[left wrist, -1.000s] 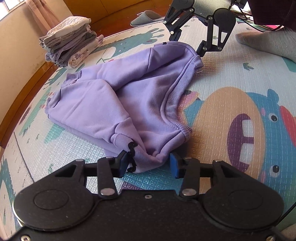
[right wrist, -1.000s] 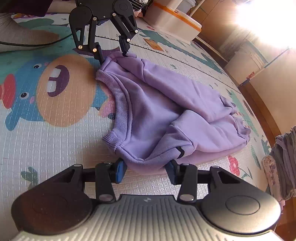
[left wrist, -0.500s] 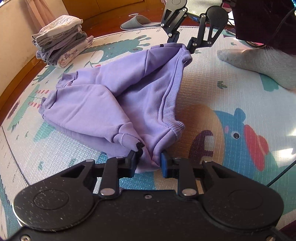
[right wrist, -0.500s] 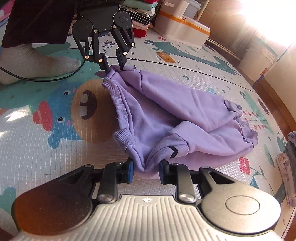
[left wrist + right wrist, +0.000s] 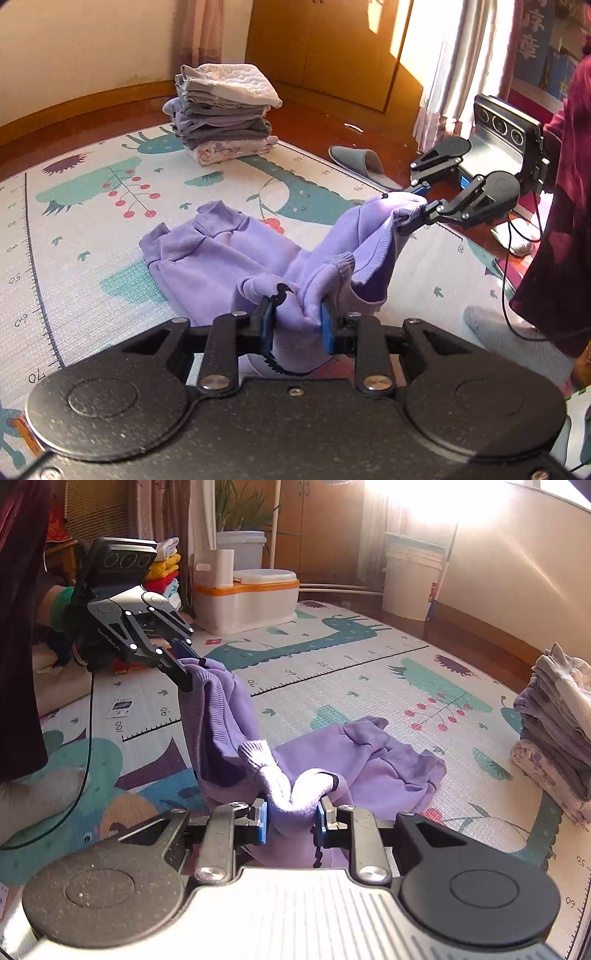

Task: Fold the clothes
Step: 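Grasp the hem with the left gripper while the right gripper grasps the hem, then lift the hem with both grippers and fold it over toward the collar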

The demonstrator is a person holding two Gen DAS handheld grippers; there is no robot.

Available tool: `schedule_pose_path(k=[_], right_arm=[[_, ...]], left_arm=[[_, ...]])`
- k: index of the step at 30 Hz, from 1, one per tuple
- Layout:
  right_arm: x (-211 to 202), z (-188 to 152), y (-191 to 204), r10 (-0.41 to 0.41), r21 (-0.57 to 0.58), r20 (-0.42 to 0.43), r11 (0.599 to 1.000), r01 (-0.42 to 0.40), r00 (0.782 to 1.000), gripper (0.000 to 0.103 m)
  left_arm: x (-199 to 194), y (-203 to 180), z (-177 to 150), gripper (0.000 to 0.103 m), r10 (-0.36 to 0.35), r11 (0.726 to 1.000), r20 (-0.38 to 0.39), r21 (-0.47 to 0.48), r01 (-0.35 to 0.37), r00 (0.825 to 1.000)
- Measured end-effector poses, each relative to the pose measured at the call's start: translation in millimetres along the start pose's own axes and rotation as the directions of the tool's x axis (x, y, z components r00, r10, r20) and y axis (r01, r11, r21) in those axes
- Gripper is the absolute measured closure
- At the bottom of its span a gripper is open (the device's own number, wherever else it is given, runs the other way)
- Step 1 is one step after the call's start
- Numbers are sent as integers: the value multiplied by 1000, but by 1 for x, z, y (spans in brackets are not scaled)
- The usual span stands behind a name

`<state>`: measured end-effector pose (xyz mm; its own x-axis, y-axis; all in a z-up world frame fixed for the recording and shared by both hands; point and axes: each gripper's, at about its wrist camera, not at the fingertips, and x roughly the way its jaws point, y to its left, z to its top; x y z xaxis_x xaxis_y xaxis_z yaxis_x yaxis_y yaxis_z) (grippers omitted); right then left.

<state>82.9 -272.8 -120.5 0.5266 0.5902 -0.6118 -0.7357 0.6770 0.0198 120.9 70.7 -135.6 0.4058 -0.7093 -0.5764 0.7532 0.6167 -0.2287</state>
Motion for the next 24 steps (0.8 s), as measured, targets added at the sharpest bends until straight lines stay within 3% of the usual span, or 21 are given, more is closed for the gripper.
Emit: schedule_pose_path(k=[6, 13, 18, 24], right_arm=[[29, 15, -65, -15, 257, 34, 966, 6, 999, 78], [74, 29, -137, -17, 483, 28, 875, 1, 999, 82], [109, 29, -182, -14, 593, 2, 805, 10, 1000, 86], [145, 31, -220, -13, 667, -19, 745, 22, 1000, 86]], left_arm=[[28, 49, 25, 80, -8, 986, 91, -164, 23, 996], [64, 114, 48, 80, -26, 929, 138, -363, 75, 990], [92, 147, 65, 81, -31, 898, 143, -431, 91, 989], [120, 180, 75, 81, -1, 873, 121, -484, 60, 993]])
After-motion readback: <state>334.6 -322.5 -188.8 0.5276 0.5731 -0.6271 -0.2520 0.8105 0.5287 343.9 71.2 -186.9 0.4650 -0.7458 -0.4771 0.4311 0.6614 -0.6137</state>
